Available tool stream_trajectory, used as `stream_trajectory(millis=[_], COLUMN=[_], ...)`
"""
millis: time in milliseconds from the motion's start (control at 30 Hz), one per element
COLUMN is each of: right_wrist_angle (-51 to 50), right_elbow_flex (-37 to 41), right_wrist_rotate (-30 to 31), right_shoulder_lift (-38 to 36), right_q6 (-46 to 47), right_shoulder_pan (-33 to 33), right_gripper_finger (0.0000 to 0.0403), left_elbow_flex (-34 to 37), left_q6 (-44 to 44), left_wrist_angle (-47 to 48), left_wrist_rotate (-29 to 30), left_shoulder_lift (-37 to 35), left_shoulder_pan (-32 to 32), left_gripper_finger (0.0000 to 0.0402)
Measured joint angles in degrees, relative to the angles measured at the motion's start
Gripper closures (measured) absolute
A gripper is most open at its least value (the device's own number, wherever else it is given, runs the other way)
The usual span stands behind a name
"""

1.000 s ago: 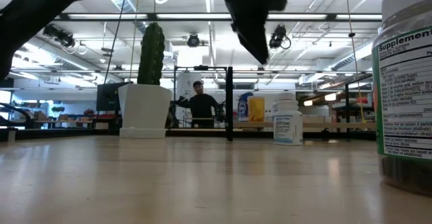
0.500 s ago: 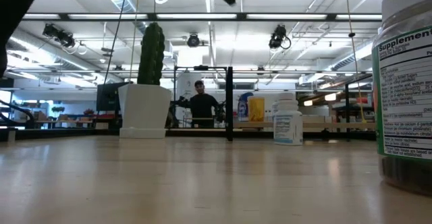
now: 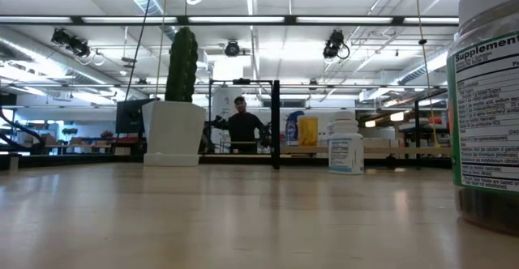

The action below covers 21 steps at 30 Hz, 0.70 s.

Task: Pick and place medicine bottles onto shelf by color
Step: Put the green pill bottle on the shelf

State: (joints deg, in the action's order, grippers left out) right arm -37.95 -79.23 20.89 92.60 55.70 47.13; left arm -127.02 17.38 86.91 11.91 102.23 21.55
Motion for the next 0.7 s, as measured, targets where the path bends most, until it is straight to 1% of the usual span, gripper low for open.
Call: stream_trajectory(millis=[133, 267, 400, 533, 700], right_wrist_angle=[0.61, 0.39, -1.93, -3.23, -2.96], right_elbow_flex=[0.01, 0.01, 0.01, 0.03, -0.01], right_wrist_rotate=[0.26, -0.45, -1.63, -2.42, -4.12], right_shoulder_lift=[1.39, 4.26, 7.13, 7.65, 7.95], right_q6=[-5.62, -10.60, -12.33, -10.55, -7.85], right_shoulder_pan=[-0.66, -1.73, -2.97, -4.54, -5.17], right_gripper_finger=[0.0091, 0.0086, 0.0082, 0.0081, 0.0081], left_elbow_flex=[7.63, 16.53, 24.09, 28.19, 29.07], left_q6=[8.23, 16.74, 25.09, 31.72, 34.18], left_wrist_angle=[-0.54, -4.80, -9.35, -10.46, -10.31], left_wrist_rotate=[4.17, 7.24, 9.42, 11.64, 15.05], left_shoulder_lift=[-5.36, -10.79, -14.75, -16.61, -16.59], left_shoulder_pan=[5.29, 9.90, 13.87, 17.33, 20.24], left_gripper_finger=[0.0161, 0.0161, 0.0162, 0.0163, 0.0165])
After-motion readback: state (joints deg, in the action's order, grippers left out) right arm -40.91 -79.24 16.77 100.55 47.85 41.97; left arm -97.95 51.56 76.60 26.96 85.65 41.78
